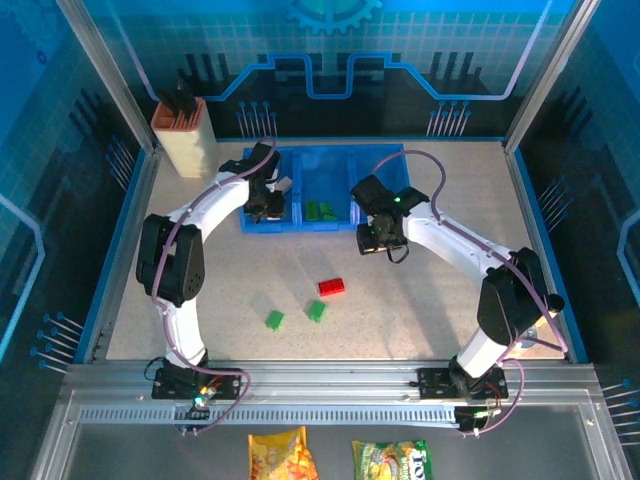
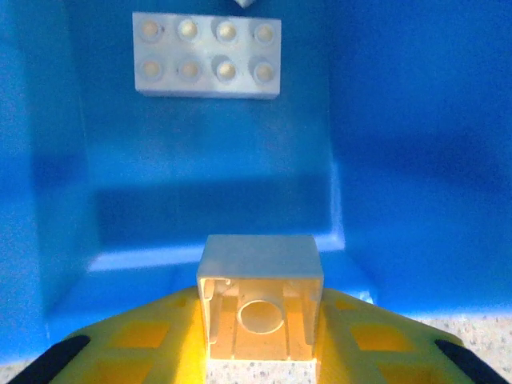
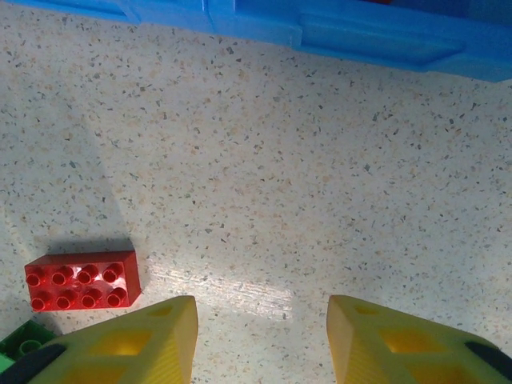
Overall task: Sort the legos into containers by color
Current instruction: Place the lego in the container.
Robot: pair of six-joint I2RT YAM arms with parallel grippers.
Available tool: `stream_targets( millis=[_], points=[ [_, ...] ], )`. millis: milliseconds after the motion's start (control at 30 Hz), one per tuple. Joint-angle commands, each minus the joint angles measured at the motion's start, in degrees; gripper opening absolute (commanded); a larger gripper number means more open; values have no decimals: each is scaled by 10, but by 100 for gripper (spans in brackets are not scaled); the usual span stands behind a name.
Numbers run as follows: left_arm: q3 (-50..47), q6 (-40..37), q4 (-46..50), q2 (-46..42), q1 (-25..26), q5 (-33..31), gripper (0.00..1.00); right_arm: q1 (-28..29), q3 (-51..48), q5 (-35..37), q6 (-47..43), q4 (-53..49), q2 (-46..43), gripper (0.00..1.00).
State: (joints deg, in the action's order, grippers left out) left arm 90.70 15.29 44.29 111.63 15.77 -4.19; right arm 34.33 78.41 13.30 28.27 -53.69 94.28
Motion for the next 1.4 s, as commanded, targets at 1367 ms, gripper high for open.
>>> stream_targets(
  millis=[1367],
  points=[
    [56,27,-21,77,-29,101,43,14,-46,2,25,-26,-44,48]
  ],
)
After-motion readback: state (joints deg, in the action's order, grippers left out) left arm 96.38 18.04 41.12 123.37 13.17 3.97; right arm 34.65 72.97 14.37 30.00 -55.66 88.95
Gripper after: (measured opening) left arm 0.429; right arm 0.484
